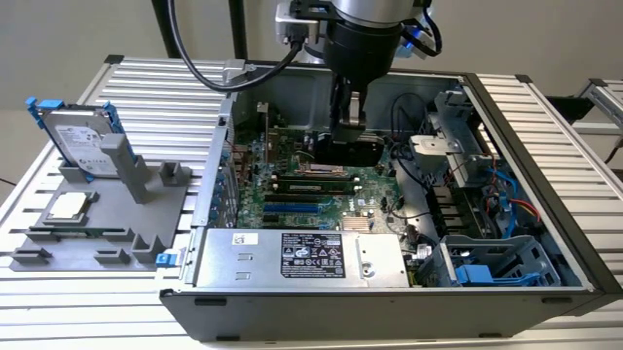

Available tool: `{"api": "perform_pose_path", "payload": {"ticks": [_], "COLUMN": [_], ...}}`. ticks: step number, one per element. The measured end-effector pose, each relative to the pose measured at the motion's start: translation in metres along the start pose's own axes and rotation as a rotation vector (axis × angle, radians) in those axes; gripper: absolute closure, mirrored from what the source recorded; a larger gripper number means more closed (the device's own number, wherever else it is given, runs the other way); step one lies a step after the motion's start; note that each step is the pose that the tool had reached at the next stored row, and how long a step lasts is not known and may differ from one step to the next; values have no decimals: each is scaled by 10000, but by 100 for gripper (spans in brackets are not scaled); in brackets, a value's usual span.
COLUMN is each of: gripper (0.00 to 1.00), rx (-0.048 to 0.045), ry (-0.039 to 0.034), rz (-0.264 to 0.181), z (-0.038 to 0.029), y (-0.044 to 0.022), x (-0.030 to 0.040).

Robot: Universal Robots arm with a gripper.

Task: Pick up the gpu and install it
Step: 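Insert the gpu into the slot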

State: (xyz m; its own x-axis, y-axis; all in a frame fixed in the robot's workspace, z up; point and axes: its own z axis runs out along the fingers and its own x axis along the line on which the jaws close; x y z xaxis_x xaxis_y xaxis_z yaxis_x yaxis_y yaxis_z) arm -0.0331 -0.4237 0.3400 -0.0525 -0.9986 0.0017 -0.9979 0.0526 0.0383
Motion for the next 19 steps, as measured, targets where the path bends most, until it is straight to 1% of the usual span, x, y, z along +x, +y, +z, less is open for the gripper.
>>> {"api": "perform_pose_path", "payload": {"ticks": [8,10,14,19], "gripper": [100,100,100,100], "rx": [1,2,1,1], "ry": [-2,-5,-2,-2], "rz": [0,0,1,1], "z": [5,15,57,136], "y": [0,0,7,37], "x": [0,1,2,4]}}
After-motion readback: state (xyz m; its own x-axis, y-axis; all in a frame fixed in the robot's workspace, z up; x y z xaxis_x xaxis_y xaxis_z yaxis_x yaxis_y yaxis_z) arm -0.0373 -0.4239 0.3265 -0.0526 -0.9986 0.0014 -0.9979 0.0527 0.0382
